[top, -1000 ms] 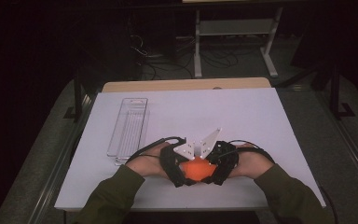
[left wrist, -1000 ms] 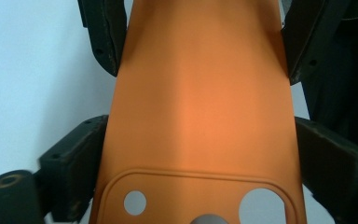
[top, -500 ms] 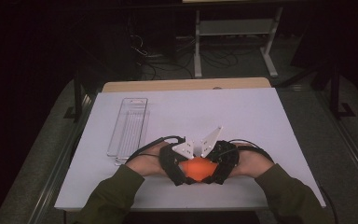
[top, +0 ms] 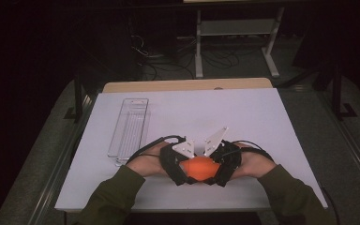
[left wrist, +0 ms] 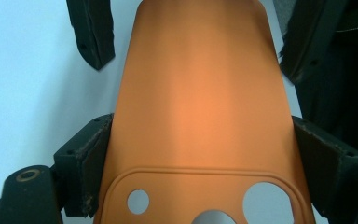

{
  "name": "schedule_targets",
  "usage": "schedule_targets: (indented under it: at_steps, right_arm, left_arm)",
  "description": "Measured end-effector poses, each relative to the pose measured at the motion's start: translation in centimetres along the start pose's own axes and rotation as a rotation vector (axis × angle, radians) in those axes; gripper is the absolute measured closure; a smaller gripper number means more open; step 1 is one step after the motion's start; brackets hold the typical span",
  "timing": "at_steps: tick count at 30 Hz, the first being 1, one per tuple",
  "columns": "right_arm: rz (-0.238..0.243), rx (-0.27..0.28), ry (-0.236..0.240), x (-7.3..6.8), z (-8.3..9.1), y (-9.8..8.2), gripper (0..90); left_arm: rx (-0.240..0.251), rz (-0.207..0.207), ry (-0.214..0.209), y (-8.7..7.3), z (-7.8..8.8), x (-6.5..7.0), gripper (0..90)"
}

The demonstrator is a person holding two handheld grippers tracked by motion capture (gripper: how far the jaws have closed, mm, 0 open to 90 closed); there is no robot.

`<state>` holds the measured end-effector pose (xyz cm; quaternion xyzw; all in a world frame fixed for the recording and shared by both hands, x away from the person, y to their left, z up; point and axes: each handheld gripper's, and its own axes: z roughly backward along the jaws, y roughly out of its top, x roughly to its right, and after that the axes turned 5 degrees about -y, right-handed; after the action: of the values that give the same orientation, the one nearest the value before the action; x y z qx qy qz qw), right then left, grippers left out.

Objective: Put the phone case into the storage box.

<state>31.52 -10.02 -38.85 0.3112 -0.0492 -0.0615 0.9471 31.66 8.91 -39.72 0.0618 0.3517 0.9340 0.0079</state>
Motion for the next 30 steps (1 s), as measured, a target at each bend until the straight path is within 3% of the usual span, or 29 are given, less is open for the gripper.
schedule_targets:
  at_steps: [6, 16, 24, 26, 30]
  right_arm:
    - [-0.029, 0.024, -0.010, 0.5, 0.6, -0.4, 0.0]
    - [-0.090, 0.081, -0.091, 1.5, 1.9, -1.5, 0.0]
    - [-0.205, 0.085, -0.144, 2.3, 2.3, -2.6, 0.0]
    - [-0.228, 0.073, -0.188, 2.5, 2.4, -2.8, 0.0]
    - [-0.303, 0.095, -0.217, 2.4, 2.9, -3.1, 0.0]
  left_arm:
    - [-0.007, 0.040, 0.027, -0.3, 0.1, -0.3, 15.3]
    - [0.000, 0.148, 0.084, -1.0, 0.1, -1.0, 15.4]
    - [-0.029, 0.224, 0.156, -1.3, -0.2, -1.3, 15.4]
    - [-0.029, 0.243, 0.175, -1.4, -0.1, -1.4, 15.4]
    - [-0.019, 0.303, 0.228, -1.6, 0.1, -1.8, 15.5]
